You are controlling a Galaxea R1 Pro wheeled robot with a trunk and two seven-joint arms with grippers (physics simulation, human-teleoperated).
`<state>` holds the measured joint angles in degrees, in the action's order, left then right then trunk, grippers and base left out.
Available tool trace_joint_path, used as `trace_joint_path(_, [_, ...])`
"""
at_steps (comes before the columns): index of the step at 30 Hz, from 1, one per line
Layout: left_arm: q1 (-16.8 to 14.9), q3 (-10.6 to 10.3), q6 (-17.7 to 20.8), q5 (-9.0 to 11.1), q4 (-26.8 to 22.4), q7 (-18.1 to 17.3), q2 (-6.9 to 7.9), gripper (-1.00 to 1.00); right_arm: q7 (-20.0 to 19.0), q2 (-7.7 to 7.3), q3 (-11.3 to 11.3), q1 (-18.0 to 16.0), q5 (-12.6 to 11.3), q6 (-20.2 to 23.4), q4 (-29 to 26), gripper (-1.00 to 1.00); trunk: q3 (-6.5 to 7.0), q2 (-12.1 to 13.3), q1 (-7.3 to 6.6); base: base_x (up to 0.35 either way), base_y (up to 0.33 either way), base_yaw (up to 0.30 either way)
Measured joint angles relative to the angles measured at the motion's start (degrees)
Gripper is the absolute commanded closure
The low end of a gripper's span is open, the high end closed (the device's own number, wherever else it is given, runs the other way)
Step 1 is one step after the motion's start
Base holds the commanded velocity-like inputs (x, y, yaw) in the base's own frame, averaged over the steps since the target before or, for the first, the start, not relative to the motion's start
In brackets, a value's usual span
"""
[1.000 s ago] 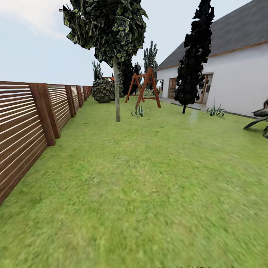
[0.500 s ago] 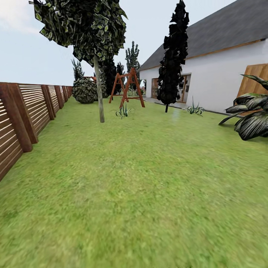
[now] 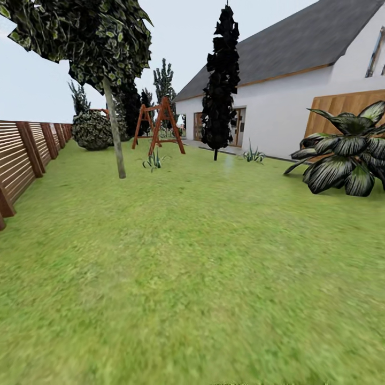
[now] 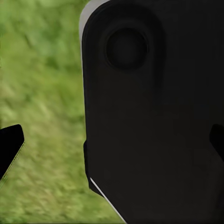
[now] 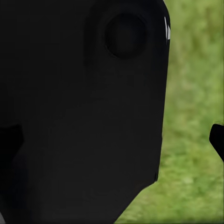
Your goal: Take the three Easter eggs out of the wicker basket on the lawn in the garden, then place them on the lawn next to a single tree (choose any tree) so that all three eggs are next to the same tree and none are left in the basket.
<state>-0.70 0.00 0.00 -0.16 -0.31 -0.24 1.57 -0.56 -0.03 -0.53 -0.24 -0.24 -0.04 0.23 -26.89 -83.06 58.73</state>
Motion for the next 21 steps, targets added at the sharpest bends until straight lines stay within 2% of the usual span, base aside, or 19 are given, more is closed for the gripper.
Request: trace_joint_path(21, [0.0,0.0,0.0,0.0,0.0,0.0,0.04,-1.0,0.0,0.05,0.1,0.0,0.0,0.0,0.4,-1.0,0.0,0.0,0.0,0.0,0.0,-0.294])
